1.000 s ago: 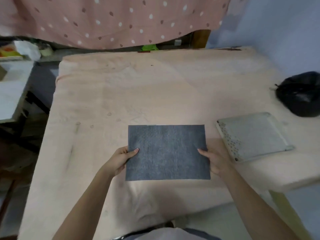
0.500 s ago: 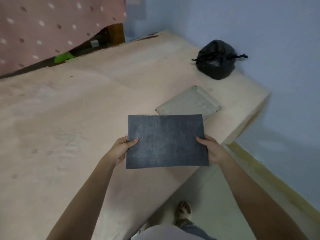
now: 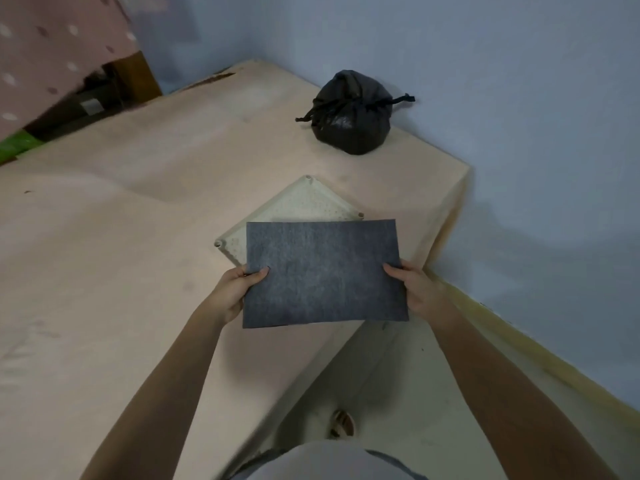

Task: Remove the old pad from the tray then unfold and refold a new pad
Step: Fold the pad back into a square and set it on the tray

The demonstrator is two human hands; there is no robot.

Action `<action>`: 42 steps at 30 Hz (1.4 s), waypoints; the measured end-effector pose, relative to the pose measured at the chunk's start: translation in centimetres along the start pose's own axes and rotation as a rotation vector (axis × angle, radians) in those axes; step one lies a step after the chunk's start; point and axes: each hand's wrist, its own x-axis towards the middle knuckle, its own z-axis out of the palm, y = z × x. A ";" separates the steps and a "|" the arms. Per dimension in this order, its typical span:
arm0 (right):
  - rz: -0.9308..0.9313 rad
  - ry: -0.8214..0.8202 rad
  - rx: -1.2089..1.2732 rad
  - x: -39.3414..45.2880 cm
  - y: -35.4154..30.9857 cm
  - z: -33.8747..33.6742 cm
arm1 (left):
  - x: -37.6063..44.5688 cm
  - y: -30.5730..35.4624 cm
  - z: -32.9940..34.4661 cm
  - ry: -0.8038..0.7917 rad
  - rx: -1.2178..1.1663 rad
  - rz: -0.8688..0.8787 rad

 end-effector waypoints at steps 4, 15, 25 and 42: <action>0.008 -0.022 -0.005 1.8 -2.0 -2.4 | 2.0 0.1 2.4 0.006 -0.009 -0.005; 0.036 -0.097 -0.110 10.0 -6.9 -4.0 | 7.2 1.8 5.1 0.128 -0.065 -0.012; 0.125 -0.257 -0.324 19.3 -11.9 0.0 | 11.1 2.4 4.0 0.277 -0.270 0.014; 0.262 -0.472 -0.699 25.4 -10.5 8.1 | 8.0 -0.2 4.5 0.852 -0.167 -0.036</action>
